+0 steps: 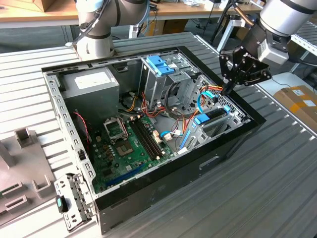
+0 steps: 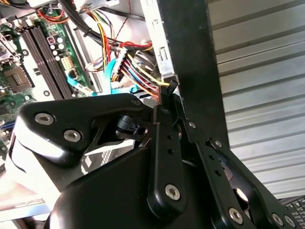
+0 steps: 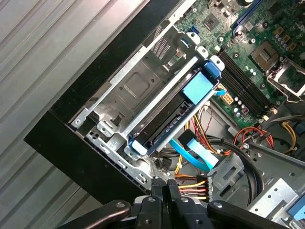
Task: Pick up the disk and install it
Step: 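Insert the first disk wire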
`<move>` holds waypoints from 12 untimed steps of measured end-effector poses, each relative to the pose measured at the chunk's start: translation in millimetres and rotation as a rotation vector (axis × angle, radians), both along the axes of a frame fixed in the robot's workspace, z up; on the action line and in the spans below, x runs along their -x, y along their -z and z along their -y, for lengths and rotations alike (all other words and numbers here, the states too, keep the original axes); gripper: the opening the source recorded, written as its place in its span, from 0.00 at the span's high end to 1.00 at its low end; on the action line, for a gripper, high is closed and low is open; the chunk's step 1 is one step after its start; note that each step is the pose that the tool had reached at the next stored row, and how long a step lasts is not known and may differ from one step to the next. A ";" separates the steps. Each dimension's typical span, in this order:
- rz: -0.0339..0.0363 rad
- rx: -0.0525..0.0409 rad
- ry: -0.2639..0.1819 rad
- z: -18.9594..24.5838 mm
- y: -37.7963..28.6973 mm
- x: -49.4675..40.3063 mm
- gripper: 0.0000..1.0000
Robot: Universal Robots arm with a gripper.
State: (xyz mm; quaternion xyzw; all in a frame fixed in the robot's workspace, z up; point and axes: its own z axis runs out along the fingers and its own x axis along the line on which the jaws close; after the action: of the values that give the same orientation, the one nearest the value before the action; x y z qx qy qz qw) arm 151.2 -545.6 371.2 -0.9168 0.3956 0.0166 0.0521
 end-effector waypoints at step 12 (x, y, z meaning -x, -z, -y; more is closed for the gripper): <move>0.0000 0.0001 0.209 0.1 4.4 7.7 0.83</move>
State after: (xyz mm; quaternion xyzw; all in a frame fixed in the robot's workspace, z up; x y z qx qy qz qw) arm 143.5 -545.7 366.8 -0.8707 0.4888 0.0111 0.0535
